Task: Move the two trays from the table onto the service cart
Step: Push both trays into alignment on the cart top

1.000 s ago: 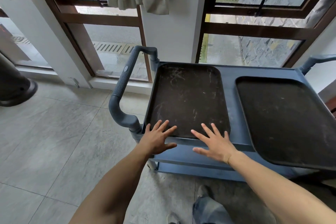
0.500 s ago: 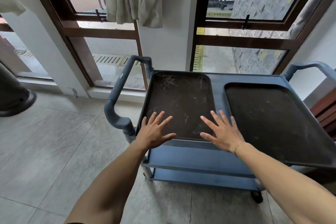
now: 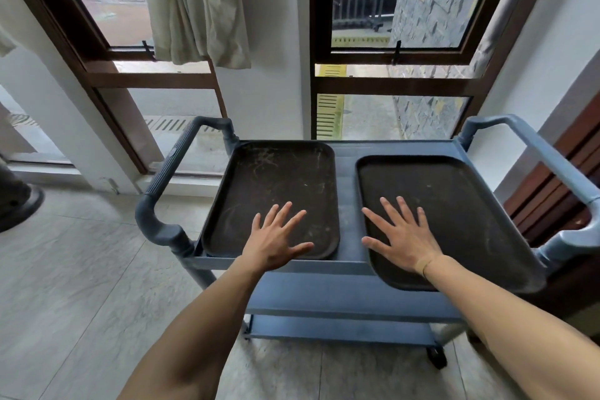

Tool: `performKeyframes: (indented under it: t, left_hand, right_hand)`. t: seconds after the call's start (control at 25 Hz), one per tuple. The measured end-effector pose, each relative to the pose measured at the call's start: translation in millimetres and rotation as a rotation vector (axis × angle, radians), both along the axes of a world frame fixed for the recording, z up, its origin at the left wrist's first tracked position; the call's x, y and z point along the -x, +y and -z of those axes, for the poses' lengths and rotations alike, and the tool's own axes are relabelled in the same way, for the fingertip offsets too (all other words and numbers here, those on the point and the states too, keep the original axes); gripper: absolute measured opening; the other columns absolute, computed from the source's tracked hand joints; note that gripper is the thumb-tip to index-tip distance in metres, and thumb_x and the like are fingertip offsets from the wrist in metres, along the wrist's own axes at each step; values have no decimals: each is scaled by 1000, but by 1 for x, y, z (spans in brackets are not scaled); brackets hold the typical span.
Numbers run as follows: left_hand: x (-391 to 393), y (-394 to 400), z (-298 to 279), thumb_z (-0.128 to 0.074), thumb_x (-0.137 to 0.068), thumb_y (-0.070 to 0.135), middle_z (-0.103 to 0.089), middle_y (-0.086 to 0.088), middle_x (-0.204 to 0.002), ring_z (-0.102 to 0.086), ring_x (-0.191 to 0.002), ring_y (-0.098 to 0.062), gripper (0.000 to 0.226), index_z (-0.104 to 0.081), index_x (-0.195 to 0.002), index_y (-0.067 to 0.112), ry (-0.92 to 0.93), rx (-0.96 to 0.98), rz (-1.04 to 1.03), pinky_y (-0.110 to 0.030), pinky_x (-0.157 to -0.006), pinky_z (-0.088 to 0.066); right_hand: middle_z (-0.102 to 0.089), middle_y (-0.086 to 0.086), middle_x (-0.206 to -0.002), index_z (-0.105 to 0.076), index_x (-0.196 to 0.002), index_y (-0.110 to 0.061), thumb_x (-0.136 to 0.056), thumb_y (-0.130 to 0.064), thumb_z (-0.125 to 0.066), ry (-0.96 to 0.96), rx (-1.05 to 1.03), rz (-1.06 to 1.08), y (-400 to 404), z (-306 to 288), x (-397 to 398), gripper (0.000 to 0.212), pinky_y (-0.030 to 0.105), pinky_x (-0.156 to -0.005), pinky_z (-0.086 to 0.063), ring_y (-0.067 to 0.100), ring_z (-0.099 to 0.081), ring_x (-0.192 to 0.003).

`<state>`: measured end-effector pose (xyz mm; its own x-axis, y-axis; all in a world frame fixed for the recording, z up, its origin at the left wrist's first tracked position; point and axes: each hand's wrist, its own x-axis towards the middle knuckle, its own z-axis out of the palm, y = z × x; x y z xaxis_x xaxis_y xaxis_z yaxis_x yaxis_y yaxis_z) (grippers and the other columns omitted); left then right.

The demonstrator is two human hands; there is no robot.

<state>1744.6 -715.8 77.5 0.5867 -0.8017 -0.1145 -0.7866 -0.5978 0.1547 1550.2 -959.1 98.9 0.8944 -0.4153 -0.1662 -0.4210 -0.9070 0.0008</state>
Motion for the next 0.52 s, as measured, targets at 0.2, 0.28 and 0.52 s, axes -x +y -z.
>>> performKeyframes:
  t: [0.2, 0.28, 0.52]
  left_hand:
    - [41, -50, -4, -22, -80, 88, 6, 4, -167, 5, -153, -24, 88, -4, -155, 46, 12, -8, 1, -57, -119, 1]
    - [56, -69, -2, -13, -72, 93, 7, 4, -167, 6, -153, -24, 96, -4, -155, 45, 26, -10, 3, -57, -119, 1]
    - [107, -131, 3, -20, -75, 91, 9, 4, -167, 7, -153, -23, 93, -2, -155, 47, 59, -33, 11, -60, -118, -4]
  right_hand:
    - [10, -3, -166, 5, -151, -52, -79, -83, -2, 16, 2, 37, -54, -2, 41, 80, 60, -118, 4, 27, 20, -149]
    - [10, -3, -166, 5, -151, -52, -77, -84, 0, 22, -6, 29, -72, -2, 57, 81, 60, -118, 5, 27, 20, -149]
    - [13, -4, -165, 4, -151, -55, -72, -87, 1, 28, -55, 16, -126, -2, 107, 85, 61, -118, 5, 26, 19, -150]
